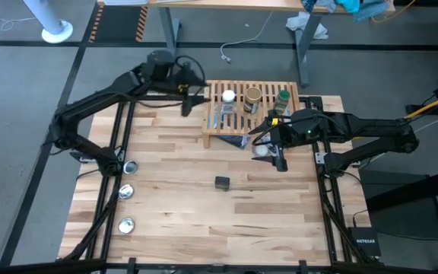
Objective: Shelf spices
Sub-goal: Put the black seasoning can on the shelf
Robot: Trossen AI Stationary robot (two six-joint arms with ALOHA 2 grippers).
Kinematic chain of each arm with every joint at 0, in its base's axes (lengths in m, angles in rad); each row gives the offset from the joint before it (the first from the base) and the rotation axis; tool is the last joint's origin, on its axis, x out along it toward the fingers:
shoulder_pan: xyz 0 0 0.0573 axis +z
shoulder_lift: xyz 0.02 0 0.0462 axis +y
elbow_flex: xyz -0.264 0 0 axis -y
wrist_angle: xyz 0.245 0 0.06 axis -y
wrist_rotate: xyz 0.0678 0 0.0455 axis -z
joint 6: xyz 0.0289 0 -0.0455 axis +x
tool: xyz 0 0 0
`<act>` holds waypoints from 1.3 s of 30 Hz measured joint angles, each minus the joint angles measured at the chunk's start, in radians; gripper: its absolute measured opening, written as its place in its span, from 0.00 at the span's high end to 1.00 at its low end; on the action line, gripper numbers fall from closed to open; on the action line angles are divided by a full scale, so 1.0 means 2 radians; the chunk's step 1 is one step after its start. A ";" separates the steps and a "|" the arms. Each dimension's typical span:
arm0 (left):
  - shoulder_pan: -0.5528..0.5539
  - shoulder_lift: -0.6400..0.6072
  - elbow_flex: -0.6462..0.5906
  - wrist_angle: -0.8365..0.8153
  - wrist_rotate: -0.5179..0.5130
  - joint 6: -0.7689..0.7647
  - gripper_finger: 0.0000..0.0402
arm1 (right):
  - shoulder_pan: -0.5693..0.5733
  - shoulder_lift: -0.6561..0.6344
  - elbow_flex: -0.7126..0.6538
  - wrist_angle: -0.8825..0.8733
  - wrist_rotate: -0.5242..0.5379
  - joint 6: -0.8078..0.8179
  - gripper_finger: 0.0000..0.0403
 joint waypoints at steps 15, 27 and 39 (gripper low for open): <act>-0.209 -0.056 -0.022 -0.288 -0.166 -0.075 0.34 | 0.000 0.004 0.000 -0.016 -0.069 0.072 0.03; -0.327 -0.056 -0.183 -0.206 -0.264 -0.170 0.34 | 0.144 -0.097 0.000 -0.113 0.042 0.129 0.03; -0.349 -0.056 -0.369 0.101 -0.262 -0.244 0.34 | 0.328 -0.152 -0.123 -0.107 0.328 0.241 0.03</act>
